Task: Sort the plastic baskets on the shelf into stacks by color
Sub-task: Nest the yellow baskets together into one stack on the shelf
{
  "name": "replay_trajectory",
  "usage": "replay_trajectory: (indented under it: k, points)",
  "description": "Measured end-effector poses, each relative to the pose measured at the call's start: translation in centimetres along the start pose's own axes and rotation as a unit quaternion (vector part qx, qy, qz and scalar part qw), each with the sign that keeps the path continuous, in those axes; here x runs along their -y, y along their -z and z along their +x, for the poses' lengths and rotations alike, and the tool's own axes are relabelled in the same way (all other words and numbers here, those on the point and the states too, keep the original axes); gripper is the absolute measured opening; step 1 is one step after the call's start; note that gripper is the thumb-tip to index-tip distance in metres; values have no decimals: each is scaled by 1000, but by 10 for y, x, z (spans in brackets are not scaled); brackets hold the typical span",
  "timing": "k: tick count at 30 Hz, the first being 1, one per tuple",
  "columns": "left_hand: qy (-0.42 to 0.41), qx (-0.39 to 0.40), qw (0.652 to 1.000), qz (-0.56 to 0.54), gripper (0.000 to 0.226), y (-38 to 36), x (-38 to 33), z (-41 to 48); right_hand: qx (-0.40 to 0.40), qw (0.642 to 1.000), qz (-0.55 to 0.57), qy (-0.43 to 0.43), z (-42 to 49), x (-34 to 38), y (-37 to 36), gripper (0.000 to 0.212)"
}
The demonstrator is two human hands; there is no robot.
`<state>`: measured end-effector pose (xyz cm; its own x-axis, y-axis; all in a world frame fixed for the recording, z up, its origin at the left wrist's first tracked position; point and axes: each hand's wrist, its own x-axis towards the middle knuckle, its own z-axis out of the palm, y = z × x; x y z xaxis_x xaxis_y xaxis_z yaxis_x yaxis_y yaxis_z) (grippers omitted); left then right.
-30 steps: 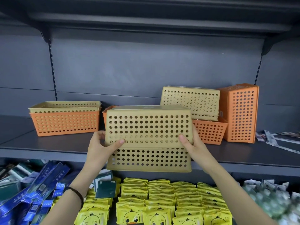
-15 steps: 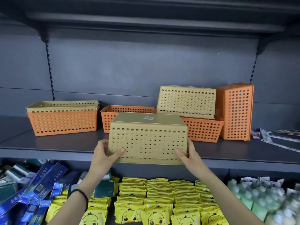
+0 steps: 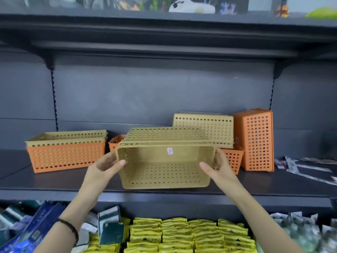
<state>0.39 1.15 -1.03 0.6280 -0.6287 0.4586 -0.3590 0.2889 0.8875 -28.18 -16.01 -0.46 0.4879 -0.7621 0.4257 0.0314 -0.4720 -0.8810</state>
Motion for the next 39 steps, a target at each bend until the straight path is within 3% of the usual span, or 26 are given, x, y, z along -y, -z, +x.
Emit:
replay_trajectory:
  k: [3,6,9,12,15,17,24,30,33,36,39]
  points:
    - [-30,52,996,64,42,4,-4,13,2,1000,-9,7,12,5,5,41]
    - [-27,67,997,33,41,-1,-9,18,-4,1000,13,-4,17,2,3,31]
    - [-24,60,998,-11,38,-5,-14,22,-24,998,58,-20,22,1,1,38]
    - [25,54,991,-122,43,-5,-15,30,-30,991,126,-39,28,-1,-1,41]
    - [79,54,965,-244,50,-3,-15,43,-14,967,248,-49,37,0,-5,43]
    - [98,67,955,-270,51,-2,-14,53,2,949,311,-47,43,2,-9,48]
    - [157,54,948,-272,43,-7,-5,63,28,939,329,-95,69,-21,-16,45]
    - [149,53,961,-225,26,-17,3,66,21,938,314,-148,81,-38,-24,71]
    - [154,34,967,-198,23,-17,5,71,16,940,305,-155,91,-40,-30,64]
    - [151,-3,971,-185,23,-10,6,78,22,949,273,-159,94,-34,-43,45]
    - [157,-70,977,-124,32,-4,11,78,-7,972,163,-168,95,-34,-55,61]
